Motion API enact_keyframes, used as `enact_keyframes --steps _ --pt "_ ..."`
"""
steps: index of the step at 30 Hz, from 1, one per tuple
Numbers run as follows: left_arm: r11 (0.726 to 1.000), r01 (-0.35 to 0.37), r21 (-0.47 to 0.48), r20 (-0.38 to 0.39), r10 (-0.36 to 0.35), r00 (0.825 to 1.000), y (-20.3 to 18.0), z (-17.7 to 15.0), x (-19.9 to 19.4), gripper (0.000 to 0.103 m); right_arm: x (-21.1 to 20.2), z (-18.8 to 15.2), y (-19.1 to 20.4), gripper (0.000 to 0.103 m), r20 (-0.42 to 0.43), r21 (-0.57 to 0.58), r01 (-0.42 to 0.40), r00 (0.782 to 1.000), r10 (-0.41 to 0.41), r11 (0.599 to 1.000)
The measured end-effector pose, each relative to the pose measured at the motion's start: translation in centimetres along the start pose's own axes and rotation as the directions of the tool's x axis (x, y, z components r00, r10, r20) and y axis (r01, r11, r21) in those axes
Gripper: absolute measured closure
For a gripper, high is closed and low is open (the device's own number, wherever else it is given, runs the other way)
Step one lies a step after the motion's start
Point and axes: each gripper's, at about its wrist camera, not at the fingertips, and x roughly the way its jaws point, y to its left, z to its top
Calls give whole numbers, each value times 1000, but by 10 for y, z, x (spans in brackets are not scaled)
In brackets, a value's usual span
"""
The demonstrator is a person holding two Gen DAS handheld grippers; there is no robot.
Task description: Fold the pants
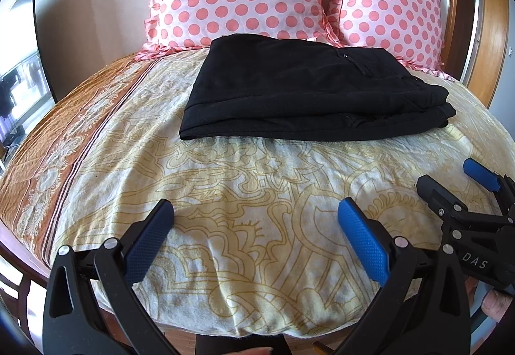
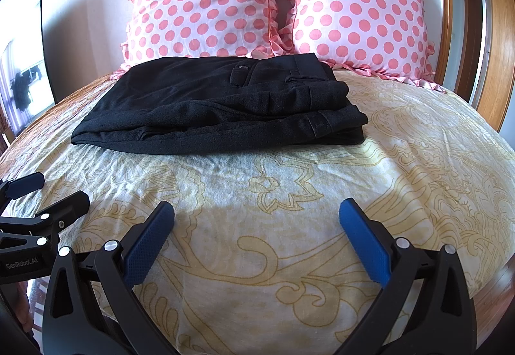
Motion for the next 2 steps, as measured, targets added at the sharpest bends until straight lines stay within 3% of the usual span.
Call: enact_keyframes --steps 2 --pt "1000 -1 -1 -1 1 1000 0 0 0 2 0 0 0 1 0 0 0 1000 0 1000"
